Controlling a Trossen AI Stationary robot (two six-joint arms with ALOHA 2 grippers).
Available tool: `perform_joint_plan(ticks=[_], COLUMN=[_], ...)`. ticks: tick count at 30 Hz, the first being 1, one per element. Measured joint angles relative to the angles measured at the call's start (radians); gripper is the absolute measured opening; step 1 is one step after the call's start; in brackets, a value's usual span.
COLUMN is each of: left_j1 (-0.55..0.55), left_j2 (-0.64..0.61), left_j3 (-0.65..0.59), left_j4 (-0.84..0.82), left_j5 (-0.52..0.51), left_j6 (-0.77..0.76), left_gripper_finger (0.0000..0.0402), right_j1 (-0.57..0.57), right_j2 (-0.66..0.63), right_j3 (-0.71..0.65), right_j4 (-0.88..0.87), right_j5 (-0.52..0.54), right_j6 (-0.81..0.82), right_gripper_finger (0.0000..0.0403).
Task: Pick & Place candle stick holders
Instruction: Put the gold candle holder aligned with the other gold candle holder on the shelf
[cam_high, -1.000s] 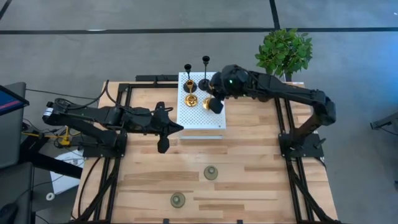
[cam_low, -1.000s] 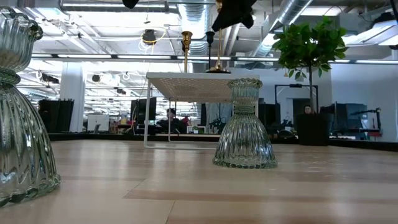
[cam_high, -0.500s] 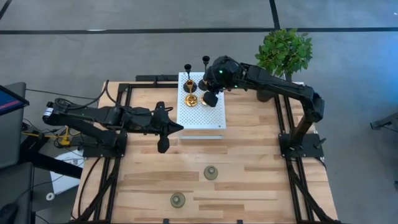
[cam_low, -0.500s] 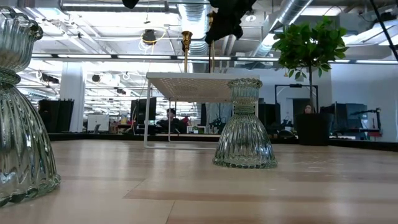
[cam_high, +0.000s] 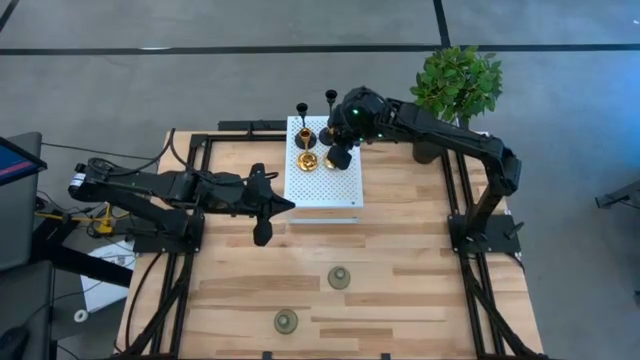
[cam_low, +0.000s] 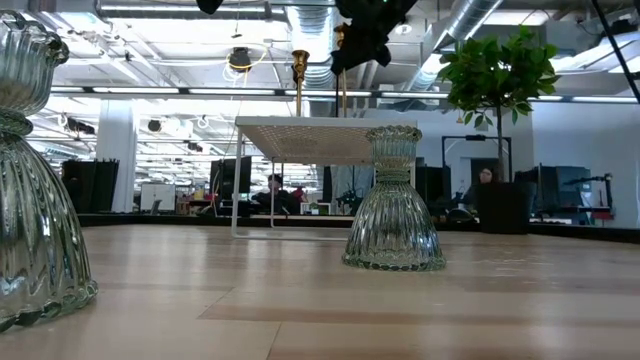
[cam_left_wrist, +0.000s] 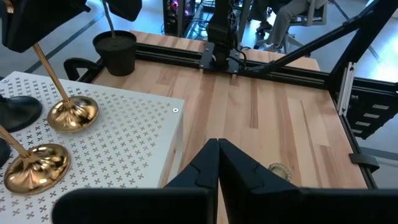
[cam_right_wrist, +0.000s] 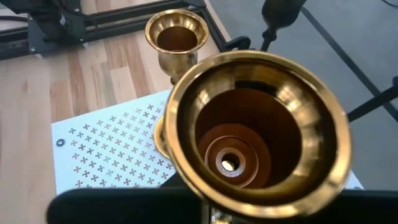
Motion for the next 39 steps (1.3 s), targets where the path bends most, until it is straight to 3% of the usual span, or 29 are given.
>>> perform_joint_plan(ticks=[22, 30, 39], left_j1=[0.000, 0.000, 0.000], left_j2=[0.000, 0.000, 0.000], left_j3=[0.000, 0.000, 0.000], left_j4=[0.000, 0.000, 0.000], left_j5=[0.000, 0.000, 0.000], left_j6=[-0.002, -0.002, -0.002], left_gripper_finger=[0.0008, 0.0008, 0.0008], right_j1=[-0.011, -0.011, -0.012], right_j2=[0.018, 0.018, 0.017], right_j3=[0.000, 0.000, 0.000], right_j4=[-0.018, -0.025, -0.023], right_j5=[-0.029, -0.026, -0.021], right_j6=[0.002, -0.009, -0.009], right_gripper_finger=[0.0011, 0.0088, 0.0146])
